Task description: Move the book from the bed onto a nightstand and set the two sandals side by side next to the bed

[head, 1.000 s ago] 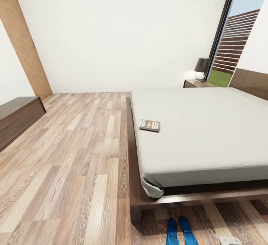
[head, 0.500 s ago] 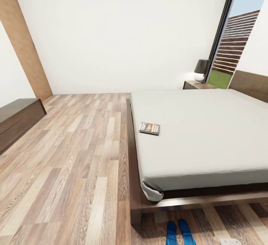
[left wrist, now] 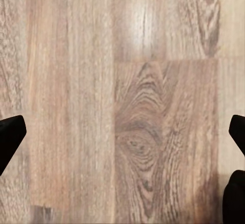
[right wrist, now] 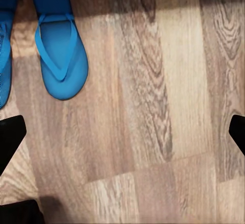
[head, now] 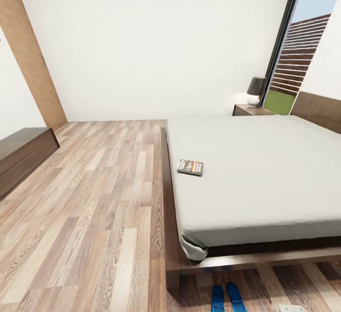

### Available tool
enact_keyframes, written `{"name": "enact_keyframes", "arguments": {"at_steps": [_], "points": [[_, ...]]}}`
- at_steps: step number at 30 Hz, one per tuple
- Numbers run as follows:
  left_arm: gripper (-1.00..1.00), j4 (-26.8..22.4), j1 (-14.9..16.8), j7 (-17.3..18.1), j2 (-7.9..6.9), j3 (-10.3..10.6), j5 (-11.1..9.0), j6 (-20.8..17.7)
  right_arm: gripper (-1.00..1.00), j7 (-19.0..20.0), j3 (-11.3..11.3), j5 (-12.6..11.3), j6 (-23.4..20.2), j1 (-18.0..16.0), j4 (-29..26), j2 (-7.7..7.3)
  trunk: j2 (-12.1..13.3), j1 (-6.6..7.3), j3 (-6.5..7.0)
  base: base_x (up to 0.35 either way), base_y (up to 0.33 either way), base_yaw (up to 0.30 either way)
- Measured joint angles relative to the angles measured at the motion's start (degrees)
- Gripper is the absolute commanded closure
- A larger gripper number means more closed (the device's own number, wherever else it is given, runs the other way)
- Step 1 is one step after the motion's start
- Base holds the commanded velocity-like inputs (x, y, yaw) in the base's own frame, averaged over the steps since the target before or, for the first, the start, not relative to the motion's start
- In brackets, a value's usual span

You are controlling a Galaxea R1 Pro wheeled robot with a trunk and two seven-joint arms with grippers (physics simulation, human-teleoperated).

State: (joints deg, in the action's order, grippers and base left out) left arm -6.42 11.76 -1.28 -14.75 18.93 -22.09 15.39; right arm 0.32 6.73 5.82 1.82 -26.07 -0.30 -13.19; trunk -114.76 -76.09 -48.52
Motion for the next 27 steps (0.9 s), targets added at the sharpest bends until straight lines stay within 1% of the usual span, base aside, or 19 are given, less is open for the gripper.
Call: {"name": "enact_keyframes", "arguments": {"at_steps": [16,22,27], "points": [[-1.0,0.0,0.0,0.0,0.0,0.1,0.0,0.1,-1.0,0.0,-0.1,0.0,0.0,0.0,0.1,0.25,6.4,3.51,2.87,0.0,0.0,0.001],[-1.0,0.0,-0.1,0.0,0.01,0.1,0.0,0.1,-1.0,0.0,-0.1,0.0,-0.1,0.0,0.2,0.45,8.8,4.83,3.95,0.0,0.0,0.078],[-1.0,0.0,-0.1,0.0,0.01,0.1,-0.1,0.1,-1.0,0.0,-0.2,0.0,-0.1,0.0,0.2,0.6,8.8,4.84,3.95,0.0,0.0,0.202]]}}
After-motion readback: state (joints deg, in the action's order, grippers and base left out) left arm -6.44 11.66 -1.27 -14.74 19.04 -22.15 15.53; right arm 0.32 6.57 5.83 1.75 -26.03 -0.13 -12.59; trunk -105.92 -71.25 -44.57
